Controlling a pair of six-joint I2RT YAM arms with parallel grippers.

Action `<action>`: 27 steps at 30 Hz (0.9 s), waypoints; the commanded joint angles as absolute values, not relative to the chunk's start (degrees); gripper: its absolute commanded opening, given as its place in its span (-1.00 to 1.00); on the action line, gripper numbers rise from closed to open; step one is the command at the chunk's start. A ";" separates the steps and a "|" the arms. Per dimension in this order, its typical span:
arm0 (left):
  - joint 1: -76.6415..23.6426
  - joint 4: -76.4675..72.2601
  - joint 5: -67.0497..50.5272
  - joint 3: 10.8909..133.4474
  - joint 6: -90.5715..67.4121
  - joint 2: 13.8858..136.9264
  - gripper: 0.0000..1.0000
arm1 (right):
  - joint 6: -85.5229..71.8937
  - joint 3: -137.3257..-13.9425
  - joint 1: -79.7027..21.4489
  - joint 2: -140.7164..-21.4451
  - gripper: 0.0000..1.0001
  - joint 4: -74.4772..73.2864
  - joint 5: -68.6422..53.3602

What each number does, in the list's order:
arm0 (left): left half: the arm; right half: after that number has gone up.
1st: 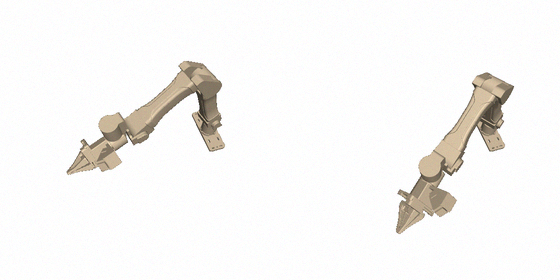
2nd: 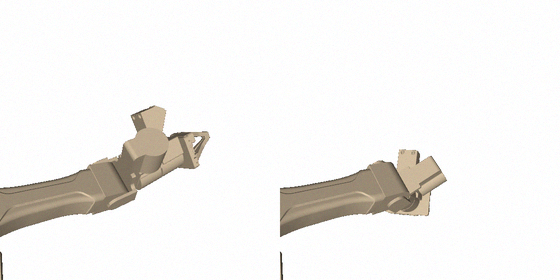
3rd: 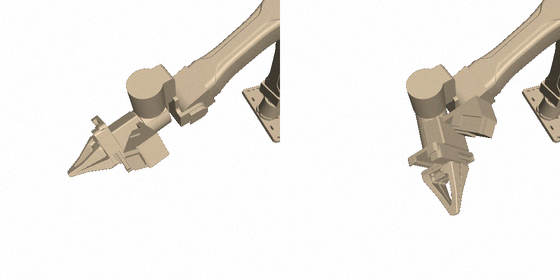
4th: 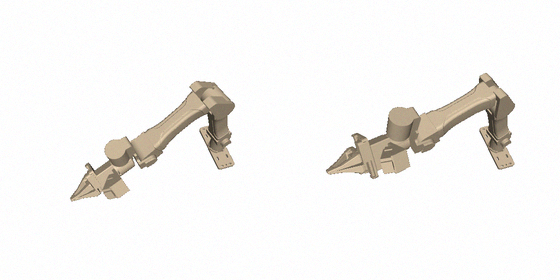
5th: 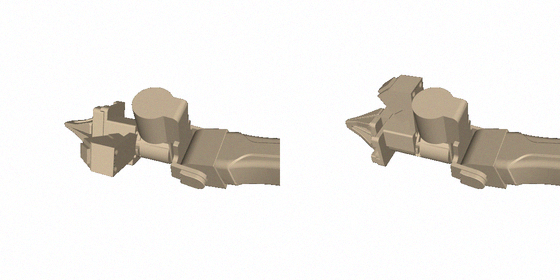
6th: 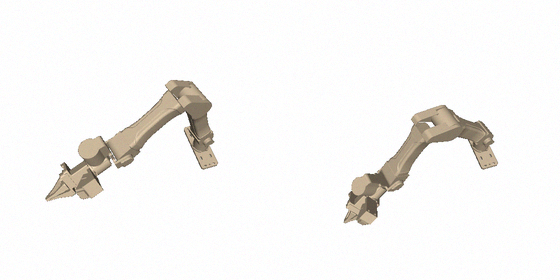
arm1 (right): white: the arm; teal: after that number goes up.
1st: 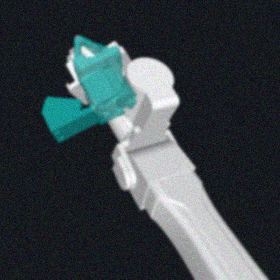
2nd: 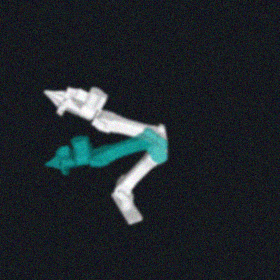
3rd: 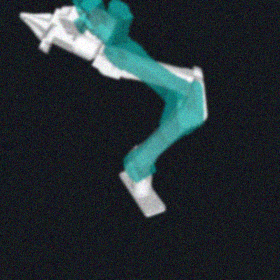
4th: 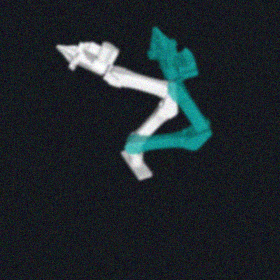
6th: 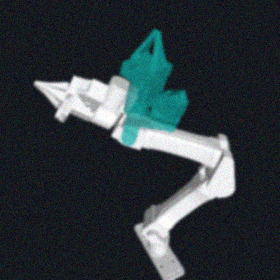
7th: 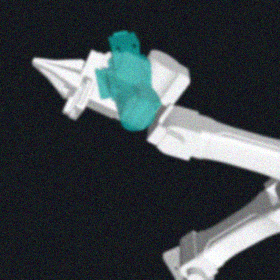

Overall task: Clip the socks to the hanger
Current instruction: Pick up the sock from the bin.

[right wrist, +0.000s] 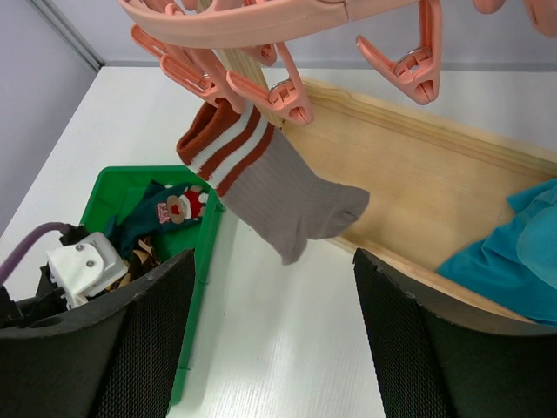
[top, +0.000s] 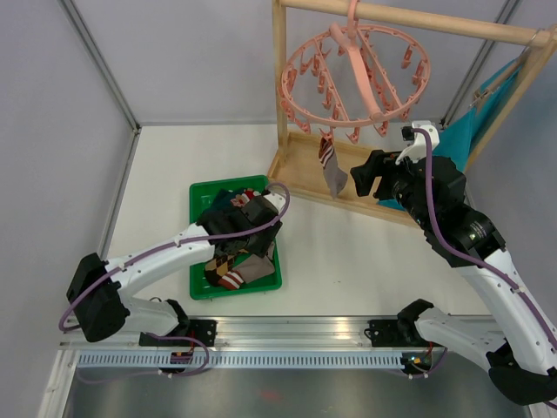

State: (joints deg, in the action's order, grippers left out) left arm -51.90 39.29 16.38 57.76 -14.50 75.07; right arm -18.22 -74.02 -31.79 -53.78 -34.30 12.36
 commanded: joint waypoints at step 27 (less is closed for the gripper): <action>-49.57 36.48 17.32 63.72 -10.20 88.51 0.02 | -17.49 -71.63 -32.17 -51.68 0.62 -32.34 13.62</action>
State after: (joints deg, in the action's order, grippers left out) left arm -50.33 37.91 15.62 61.58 -11.84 88.51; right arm -17.78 -71.83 -31.79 -52.88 -34.20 12.99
